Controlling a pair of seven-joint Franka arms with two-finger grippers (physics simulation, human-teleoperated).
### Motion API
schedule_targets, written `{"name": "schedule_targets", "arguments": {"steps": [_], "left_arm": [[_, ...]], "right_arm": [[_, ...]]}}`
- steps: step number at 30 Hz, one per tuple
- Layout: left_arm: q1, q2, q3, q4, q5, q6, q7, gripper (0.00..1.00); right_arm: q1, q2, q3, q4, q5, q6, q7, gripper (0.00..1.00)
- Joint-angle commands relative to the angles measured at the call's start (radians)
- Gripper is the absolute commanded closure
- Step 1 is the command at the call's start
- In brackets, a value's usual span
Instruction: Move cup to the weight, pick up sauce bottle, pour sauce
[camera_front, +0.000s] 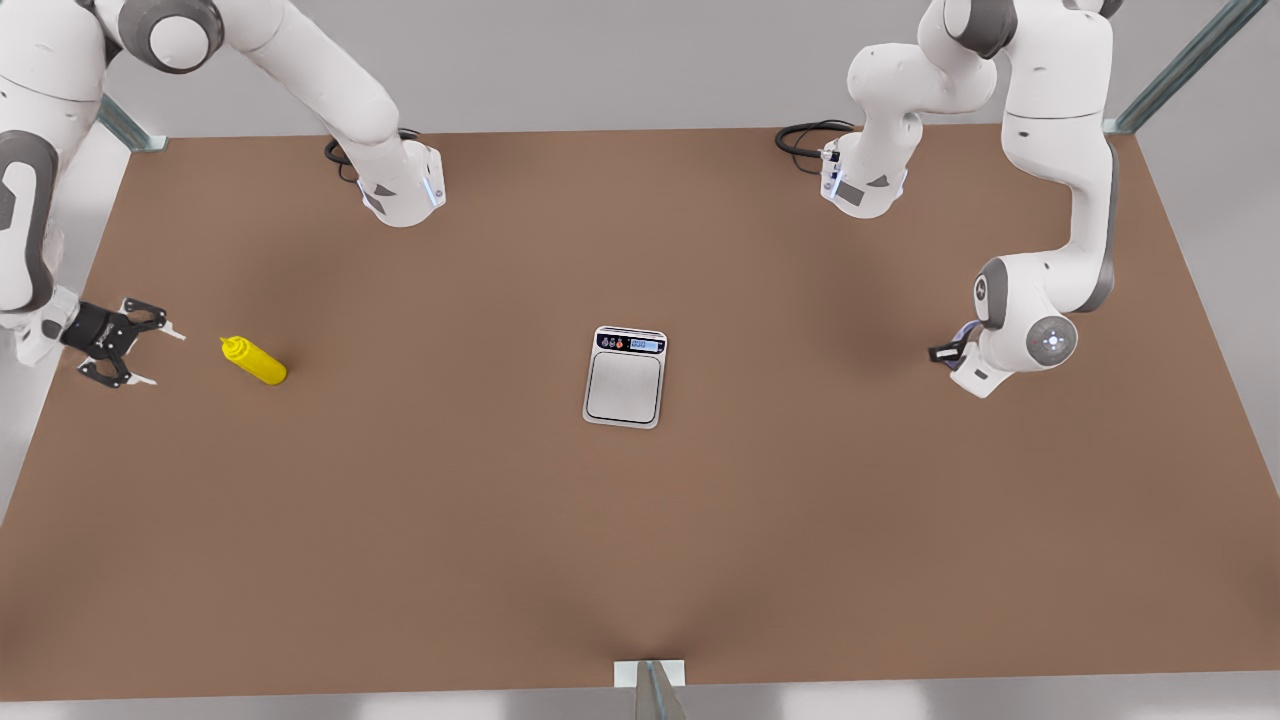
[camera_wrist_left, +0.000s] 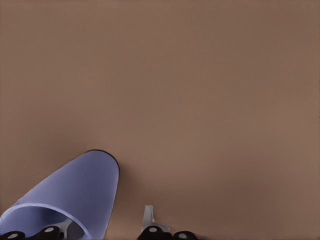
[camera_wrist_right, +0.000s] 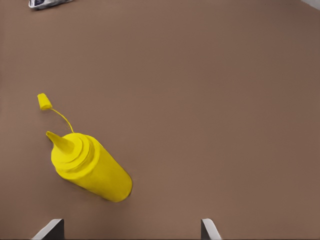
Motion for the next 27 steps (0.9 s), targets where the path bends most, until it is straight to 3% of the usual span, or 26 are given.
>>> {"name": "schedule_targets", "arguments": {"steps": [1, 3, 7, 10, 27], "left_arm": [[0.0, 0.0, 0.0, 0.0, 0.001, -0.003, 0.0, 0.73], [0.0, 0.0, 0.0, 0.002, 0.001, 0.003, 0.0, 0.69], [0.0, -0.002, 0.0, 0.002, 0.001, 0.005, 0.0, 0.74], [0.0, 0.0, 0.002, 0.002, 0.002, 0.006, 0.001, 0.79], [0.0, -0.012, 0.003, 0.008, 0.028, 0.016, 0.001, 0.79]], "right_arm": [[-0.005, 0.015, 0.0, 0.0, 0.019, -0.003, -0.027, 0.0], [-0.042, 0.098, 0.0, 0.0, 0.102, -0.035, -0.164, 0.0], [-0.074, 0.169, 0.0, 0.008, 0.166, -0.09, -0.208, 0.0], [-0.075, 0.19, 0.0, 0.011, 0.166, -0.112, -0.221, 0.0], [-0.042, 0.273, 0.025, 0.023, 0.169, -0.156, -0.277, 0.0]]}}
